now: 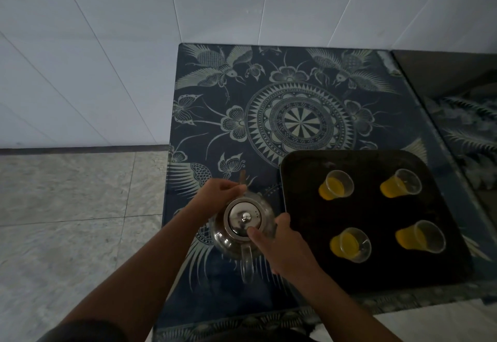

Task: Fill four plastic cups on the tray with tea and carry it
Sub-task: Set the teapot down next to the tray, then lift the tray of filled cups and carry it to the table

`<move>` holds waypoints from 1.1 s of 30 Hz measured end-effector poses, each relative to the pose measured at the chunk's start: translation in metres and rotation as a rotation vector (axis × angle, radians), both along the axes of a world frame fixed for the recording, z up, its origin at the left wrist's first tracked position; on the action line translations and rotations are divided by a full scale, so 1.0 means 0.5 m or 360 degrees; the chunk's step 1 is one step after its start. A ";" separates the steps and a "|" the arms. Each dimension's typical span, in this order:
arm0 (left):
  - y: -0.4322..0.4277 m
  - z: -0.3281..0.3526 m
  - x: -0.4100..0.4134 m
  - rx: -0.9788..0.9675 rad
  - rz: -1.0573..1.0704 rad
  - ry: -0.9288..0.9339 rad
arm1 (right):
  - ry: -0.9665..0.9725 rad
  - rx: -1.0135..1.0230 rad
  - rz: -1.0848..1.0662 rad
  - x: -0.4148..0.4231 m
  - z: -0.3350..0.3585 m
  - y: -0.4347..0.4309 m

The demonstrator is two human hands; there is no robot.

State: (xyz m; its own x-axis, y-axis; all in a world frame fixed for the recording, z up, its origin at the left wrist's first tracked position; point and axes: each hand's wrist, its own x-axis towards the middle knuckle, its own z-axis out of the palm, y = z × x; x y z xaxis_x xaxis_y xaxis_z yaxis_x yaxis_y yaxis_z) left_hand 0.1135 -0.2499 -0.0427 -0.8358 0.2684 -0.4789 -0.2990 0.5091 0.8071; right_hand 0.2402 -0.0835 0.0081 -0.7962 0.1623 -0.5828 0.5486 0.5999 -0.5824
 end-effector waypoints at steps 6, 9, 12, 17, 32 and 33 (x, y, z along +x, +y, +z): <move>0.015 0.032 0.007 -0.0395 -0.0111 0.0316 | 0.0021 0.0102 0.0148 -0.002 0.011 0.020; 0.018 0.052 0.003 -0.0531 -0.0123 0.0368 | 0.0045 0.0097 0.0179 -0.002 0.019 0.039; 0.020 0.081 0.002 -0.0627 -0.0160 0.0398 | 0.0068 0.0068 0.0186 -0.001 0.023 0.059; 0.056 0.122 0.039 -0.0722 -0.0044 0.0511 | 0.0125 -0.0030 0.0201 0.009 0.019 0.115; 0.384 0.193 0.246 -0.0889 -0.0048 0.0761 | 0.0428 0.0026 0.0431 0.068 0.056 0.460; 0.405 0.197 0.257 -0.0884 -0.0047 0.0761 | 0.0454 0.0066 0.0459 0.075 0.060 0.485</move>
State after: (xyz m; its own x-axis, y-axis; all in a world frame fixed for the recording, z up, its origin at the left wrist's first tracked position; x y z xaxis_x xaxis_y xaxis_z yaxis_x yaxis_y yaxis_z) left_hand 0.2422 -0.0472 0.0559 -0.9837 0.1178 -0.1356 0.0415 0.8837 0.4662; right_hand 0.2776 0.1590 0.0383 -0.9412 -0.0727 -0.3298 0.1744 0.7316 -0.6590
